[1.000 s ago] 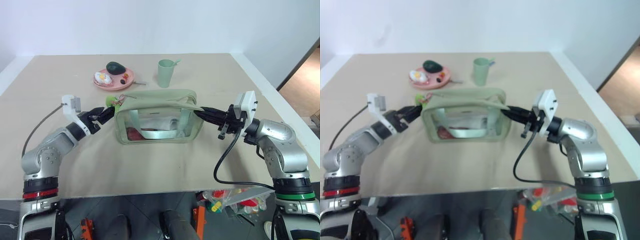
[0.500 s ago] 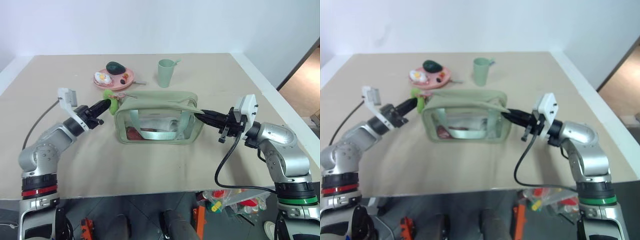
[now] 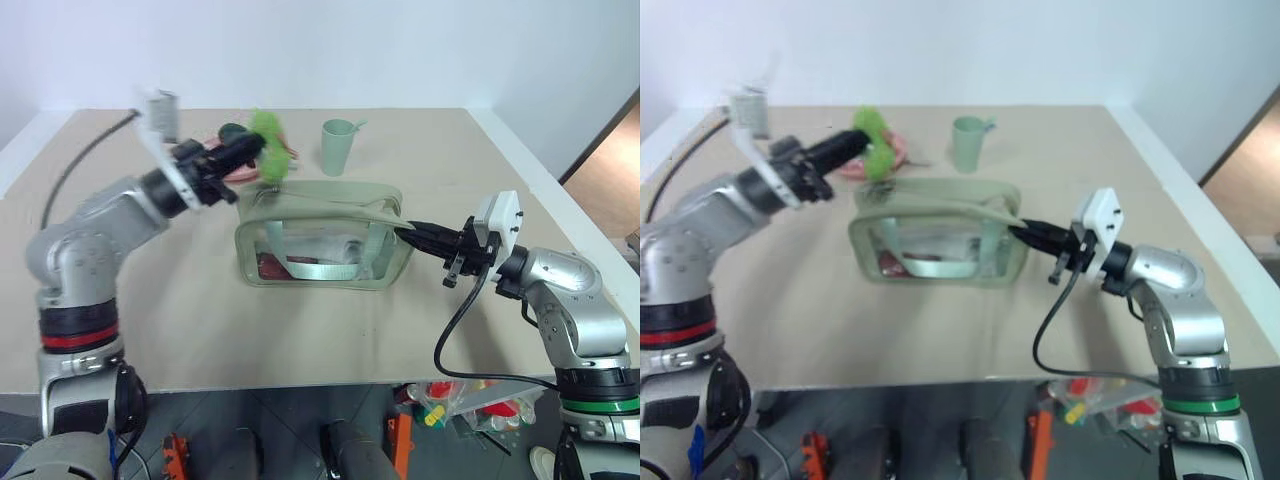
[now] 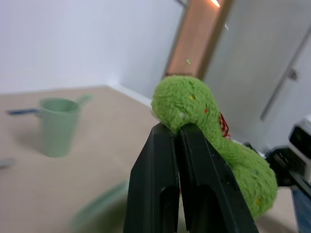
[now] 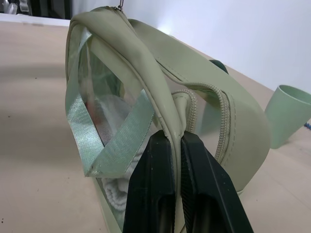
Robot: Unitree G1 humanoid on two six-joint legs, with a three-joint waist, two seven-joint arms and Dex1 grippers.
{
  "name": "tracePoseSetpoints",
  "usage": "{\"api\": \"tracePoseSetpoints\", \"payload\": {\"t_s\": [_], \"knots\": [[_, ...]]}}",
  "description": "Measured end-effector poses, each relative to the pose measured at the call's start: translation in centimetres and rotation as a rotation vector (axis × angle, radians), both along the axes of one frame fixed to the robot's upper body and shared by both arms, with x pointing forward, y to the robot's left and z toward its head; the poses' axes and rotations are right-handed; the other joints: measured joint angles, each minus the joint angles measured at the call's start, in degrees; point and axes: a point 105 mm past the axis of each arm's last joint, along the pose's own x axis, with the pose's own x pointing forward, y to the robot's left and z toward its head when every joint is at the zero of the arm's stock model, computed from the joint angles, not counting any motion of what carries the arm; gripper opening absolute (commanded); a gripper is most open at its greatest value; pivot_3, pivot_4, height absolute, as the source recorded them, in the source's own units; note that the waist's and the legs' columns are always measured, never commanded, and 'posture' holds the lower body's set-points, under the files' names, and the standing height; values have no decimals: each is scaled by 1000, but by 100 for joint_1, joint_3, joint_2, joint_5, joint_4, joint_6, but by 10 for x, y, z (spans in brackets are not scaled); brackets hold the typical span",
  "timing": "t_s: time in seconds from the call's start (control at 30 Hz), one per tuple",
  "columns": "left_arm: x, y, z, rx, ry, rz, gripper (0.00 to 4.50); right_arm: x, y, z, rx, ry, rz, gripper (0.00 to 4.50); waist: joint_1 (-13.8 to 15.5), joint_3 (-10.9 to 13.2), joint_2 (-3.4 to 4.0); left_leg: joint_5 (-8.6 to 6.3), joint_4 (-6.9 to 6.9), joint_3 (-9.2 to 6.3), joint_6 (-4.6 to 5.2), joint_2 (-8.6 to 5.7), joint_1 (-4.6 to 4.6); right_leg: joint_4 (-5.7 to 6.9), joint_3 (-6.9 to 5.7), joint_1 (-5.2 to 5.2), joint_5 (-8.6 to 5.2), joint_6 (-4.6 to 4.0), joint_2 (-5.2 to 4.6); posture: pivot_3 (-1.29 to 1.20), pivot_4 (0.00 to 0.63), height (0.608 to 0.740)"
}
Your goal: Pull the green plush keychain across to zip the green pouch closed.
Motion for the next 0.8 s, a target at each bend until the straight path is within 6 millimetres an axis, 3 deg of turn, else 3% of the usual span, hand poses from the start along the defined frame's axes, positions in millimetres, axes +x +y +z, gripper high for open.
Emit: {"api": "tracePoseSetpoints", "payload": {"t_s": [0.13,0.3,0.47,0.57,0.7,0.8], "knots": [[10,-18,-14,120,-10,18,13,0,-1,-2,0,3,-5,0,-14,0,1,0,-9,0,0,2,6,1,4,-2,0,-1,7,0,150,740],[15,-19,-24,212,-46,30,1633,-3,-1,-3,-2,-5,-4,0,-11,0,1,0,-14,-1,0,2,7,1,3,-3,-1,-3,6,0,150,740],[14,-8,-26,314,-72,21,3371,-4,-1,-4,-1,-8,-11,0,-10,0,1,0,-14,0,0,1,8,0,4,-2,-3,-3,5,0,150,740],[1,-2,-22,390,-98,-19,4398,-5,-1,-4,-1,-11,-11,0,-19,0,0,0,-14,2,0,3,3,1,5,-8,-3,-3,6,0,150,740],[-17,18,-12,504,-145,-14,4456,-5,0,-3,-2,-16,-9,0,-17,0,1,0,-23,0,0,4,5,1,2,-10,-7,-6,6,0,150,740],[-21,40,-17,550,-147,46,4456,-5,-1,-4,-3,-17,-5,0,-15,0,1,0,-26,0,0,6,8,1,-1,-9,-10,-11,6,0,150,740]]}}
